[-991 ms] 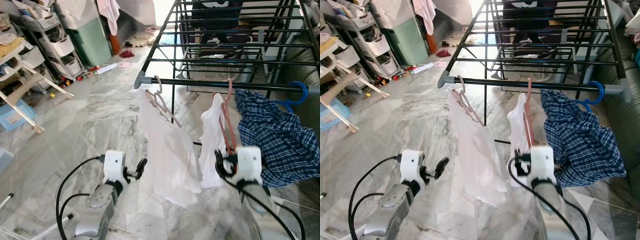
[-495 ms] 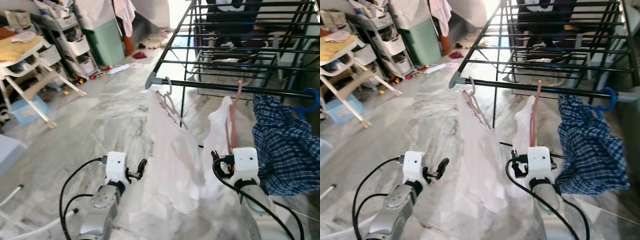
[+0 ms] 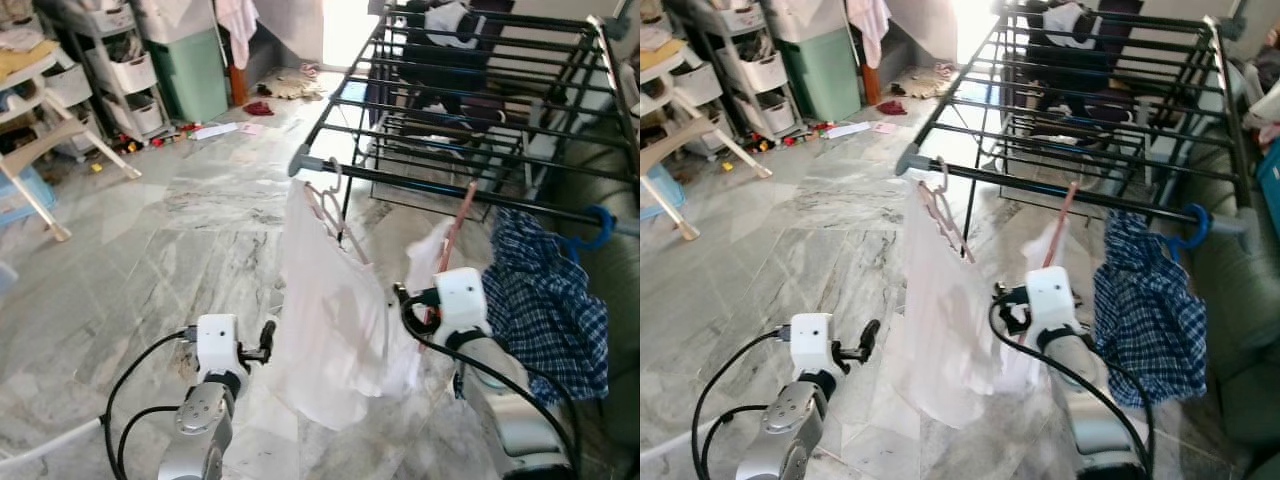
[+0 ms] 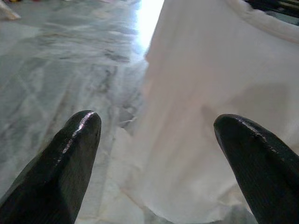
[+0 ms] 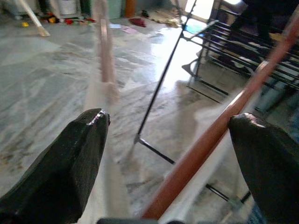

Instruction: Hang hanger

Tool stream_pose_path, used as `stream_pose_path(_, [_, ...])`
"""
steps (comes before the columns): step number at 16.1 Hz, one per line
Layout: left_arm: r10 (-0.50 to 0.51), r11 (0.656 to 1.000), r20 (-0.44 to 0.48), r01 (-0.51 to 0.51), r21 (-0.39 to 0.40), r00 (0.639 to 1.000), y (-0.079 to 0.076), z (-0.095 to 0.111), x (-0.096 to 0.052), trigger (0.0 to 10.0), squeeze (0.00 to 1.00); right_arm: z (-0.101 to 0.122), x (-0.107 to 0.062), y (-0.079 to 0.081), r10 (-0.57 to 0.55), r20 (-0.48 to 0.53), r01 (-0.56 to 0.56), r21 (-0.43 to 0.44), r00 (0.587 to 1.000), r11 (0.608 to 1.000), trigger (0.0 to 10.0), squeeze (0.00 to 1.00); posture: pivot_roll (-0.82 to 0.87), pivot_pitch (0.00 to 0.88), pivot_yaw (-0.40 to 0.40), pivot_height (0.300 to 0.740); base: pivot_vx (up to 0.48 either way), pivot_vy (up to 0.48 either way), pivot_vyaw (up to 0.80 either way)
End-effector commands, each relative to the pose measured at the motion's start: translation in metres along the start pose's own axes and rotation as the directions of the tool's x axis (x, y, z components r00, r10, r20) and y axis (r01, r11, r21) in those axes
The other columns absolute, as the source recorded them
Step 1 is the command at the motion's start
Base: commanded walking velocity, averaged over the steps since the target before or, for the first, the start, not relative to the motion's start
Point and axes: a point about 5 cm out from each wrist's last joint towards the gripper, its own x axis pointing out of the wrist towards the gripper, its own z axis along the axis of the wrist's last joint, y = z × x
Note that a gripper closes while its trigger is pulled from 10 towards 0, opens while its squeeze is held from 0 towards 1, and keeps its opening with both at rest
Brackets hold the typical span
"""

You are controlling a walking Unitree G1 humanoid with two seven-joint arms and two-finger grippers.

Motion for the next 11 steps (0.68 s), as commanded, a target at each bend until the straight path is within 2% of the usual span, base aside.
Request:
stream_pose_path(1, [0.017, 1.0, 0.016, -0.017, 0.014, 1.0, 0.004, 0.003, -0.001, 10.0, 0.0, -0.002, 0.002, 0.004, 0.018, -0.005, -0.018, 0.005, 1.0, 1.0, 10.0, 0.0, -0.07, 0.0, -0.023, 0.74, 0.0, 0.0, 0.0])
stream_pose_path(5, [-0.021, 0.999, 0.009, 0.021, 0.049, 1.0, 0.005, 0.008, 0.005, 10.0, 0.0, -0.008, 0.0, 0.008, -0.017, -0.007, 0.018, 0.061, 1.0, 0.998, 10.0, 0.0, -0.09, 0.0, 0.029, 0.74, 0.0, 0.0, 0.0])
stream_pose_path(11, [-0.046, 0.996, -0.006, 0.047, 0.075, 0.999, 0.002, 0.01, 0.009, 10.0, 0.0, -0.017, -0.006, 0.005, -0.058, -0.03, 0.061, 0.101, 0.998, 0.993, 10.0, 0.0, -0.1, 0.0, 0.062, 0.74, 0.0, 0.0, 0.0])
